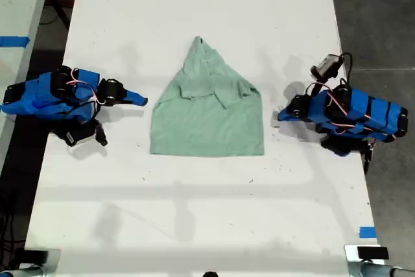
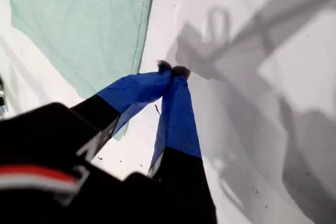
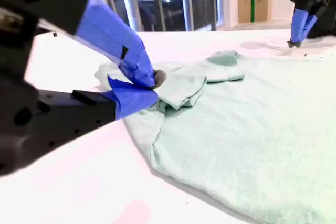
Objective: Fold t shirt
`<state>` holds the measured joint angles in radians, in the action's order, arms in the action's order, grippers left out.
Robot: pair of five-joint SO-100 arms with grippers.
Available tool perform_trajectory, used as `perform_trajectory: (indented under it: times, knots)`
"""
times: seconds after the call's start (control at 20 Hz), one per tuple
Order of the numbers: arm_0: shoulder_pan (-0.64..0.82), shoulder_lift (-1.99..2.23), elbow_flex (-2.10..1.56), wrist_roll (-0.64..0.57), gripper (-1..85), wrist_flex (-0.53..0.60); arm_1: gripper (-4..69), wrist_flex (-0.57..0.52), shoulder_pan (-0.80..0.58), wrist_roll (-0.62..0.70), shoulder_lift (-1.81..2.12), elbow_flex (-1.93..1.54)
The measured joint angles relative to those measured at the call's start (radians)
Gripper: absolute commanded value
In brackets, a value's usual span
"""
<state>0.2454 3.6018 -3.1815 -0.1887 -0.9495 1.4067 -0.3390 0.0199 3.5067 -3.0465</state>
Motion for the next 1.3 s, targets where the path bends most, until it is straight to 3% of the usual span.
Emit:
perform_trajectory:
  times: [1.3]
  knots:
    - [0.000,0.000,0.000,0.000,-0.2,0.000,-2.2,0.000,0.000,0.000,0.000,0.000]
